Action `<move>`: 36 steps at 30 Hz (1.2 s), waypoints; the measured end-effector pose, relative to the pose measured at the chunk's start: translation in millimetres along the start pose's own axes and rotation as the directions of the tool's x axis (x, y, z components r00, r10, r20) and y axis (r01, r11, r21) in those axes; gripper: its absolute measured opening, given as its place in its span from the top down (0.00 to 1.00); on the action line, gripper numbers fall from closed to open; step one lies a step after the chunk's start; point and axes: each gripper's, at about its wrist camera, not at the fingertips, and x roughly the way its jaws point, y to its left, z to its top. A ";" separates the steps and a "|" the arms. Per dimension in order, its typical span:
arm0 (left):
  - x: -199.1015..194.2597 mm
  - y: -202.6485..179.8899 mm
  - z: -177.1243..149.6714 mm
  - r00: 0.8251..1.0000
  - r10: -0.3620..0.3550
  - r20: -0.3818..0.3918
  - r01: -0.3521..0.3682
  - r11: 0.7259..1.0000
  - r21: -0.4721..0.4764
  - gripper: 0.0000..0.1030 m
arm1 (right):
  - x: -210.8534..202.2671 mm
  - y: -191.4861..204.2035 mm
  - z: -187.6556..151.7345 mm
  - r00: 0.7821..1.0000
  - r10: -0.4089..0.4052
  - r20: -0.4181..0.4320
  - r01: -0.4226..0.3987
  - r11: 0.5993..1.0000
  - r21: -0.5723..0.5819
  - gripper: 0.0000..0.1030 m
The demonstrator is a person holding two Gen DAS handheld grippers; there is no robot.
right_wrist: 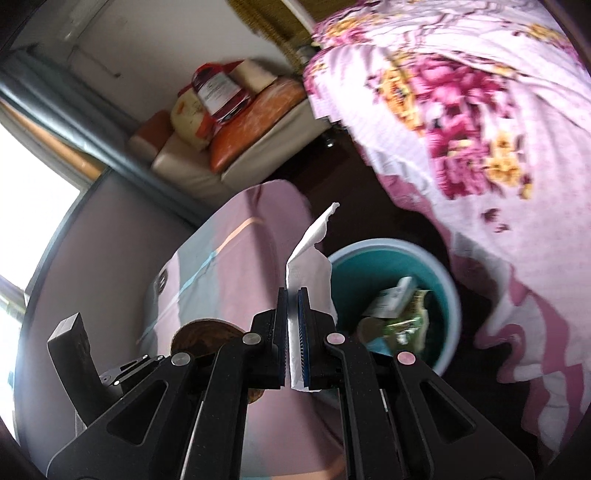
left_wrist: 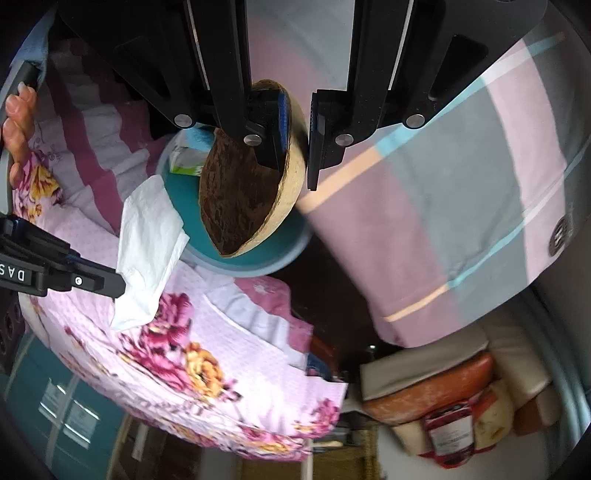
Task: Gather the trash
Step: 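Carry the tan pad and the tissue over the teal bin with both tools, then open the left tool to drop the tan pad while the right tool drops the tissue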
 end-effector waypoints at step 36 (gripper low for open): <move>70.9 -25.5 16.2 0.994 -0.025 -0.102 0.025 1.000 0.004 0.18 | 29.4 -54.1 0.7 0.997 -0.034 -0.075 0.039 0.996 0.076 0.94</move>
